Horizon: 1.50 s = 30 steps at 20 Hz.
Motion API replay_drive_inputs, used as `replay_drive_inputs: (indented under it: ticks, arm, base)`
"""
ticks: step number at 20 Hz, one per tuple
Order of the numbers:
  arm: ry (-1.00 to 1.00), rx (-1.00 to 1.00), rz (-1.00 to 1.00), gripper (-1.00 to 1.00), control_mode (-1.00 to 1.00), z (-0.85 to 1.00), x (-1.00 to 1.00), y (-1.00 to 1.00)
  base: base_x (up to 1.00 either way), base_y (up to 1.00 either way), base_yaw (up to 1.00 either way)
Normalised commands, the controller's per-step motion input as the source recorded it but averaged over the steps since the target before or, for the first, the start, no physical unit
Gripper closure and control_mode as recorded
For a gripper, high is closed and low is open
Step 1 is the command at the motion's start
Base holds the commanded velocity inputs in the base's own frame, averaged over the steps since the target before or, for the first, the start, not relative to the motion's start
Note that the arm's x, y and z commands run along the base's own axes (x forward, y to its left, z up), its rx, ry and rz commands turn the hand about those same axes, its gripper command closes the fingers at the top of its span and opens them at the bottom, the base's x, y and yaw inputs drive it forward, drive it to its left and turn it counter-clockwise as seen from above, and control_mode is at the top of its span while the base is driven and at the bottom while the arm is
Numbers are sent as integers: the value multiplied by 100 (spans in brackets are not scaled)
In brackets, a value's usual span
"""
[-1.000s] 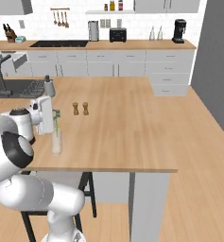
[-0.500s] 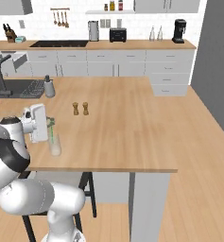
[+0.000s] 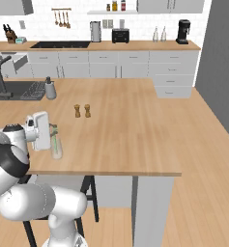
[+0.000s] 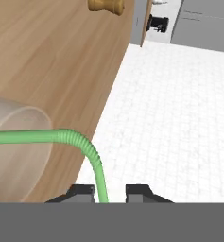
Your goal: Take a straw from the drawer in front and place it inside the glass cup on the dining counter.
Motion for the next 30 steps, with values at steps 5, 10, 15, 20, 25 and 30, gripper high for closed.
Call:
replay_drive_inputs:
  ticks: [5,10,15,20,25,30]
  arm:
    - [0,0,0,-100,-100,0,-11,0]
    - [2,13,0,-100,-100,40,-43,0]
    - [18,29,0,-100,-100,45,-11,0]
    - [27,33,-2,-100,-100,23,0,-2]
    - [29,32,-2,-100,-100,8,-7,-7]
    - [16,43,0,-100,-100,60,-85,-26]
  base:
    - [0,0,0]
    - [0,0,0]
    - [0,0,0]
    - [0,0,0]
    - [0,0,0]
    - [0,0,0]
